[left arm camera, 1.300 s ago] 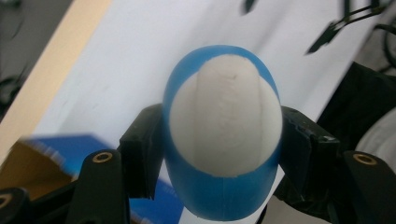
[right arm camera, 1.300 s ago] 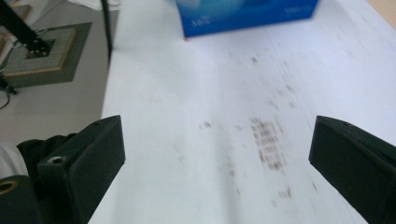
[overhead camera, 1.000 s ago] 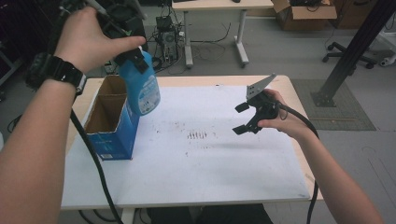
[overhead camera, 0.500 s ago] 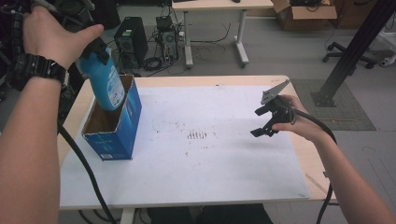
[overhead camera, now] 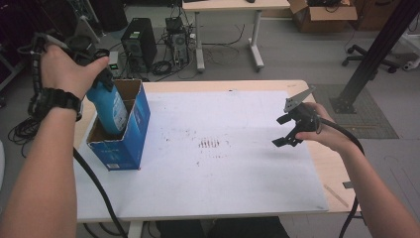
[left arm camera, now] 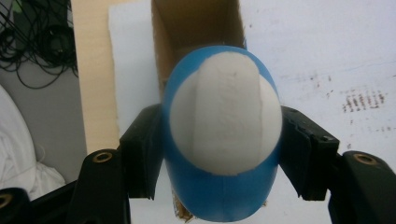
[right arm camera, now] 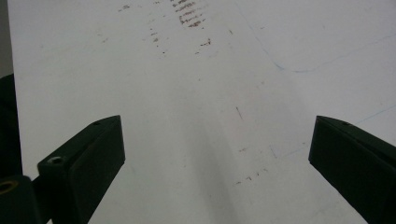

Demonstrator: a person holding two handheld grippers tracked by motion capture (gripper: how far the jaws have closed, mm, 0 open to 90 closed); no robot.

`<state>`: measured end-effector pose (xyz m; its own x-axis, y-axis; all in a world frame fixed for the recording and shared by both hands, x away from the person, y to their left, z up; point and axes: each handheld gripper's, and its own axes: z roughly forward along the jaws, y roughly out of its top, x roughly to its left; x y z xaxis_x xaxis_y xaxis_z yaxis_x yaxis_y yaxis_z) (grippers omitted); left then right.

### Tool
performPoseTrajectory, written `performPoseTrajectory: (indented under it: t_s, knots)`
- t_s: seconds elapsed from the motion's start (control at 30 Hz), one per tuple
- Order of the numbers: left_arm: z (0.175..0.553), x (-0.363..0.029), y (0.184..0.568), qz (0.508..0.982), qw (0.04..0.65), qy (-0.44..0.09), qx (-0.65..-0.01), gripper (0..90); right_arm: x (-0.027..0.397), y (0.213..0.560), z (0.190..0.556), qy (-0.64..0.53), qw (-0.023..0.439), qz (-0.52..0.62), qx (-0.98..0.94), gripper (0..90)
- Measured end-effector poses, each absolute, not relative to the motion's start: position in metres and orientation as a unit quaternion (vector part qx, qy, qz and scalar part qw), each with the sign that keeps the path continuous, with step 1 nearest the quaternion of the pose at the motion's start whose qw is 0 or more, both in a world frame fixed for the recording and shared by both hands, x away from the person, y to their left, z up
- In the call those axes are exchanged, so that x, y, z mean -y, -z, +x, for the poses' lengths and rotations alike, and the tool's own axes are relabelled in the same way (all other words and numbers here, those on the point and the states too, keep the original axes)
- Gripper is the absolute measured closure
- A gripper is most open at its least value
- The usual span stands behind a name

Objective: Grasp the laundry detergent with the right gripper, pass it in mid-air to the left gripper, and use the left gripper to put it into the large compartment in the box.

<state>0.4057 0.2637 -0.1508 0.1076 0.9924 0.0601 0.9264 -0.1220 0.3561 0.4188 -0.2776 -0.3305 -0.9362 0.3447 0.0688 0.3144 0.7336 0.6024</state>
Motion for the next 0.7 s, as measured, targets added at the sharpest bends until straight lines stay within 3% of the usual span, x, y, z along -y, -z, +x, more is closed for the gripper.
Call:
performPoseTrajectory:
  t_s: [0.33,0.7]
  knots:
    - [0.410,-0.266,0.210,0.740,0.098,-0.119,-0.655,38.0,0.276,0.332,0.417,-0.320,0.028,0.177,-0.930,3.7]
    - [0.413,-0.269,0.247,0.736,0.088,-0.097,-0.665,37.9,0.275,0.333,0.417,-0.319,0.029,0.175,-0.931,3.8]
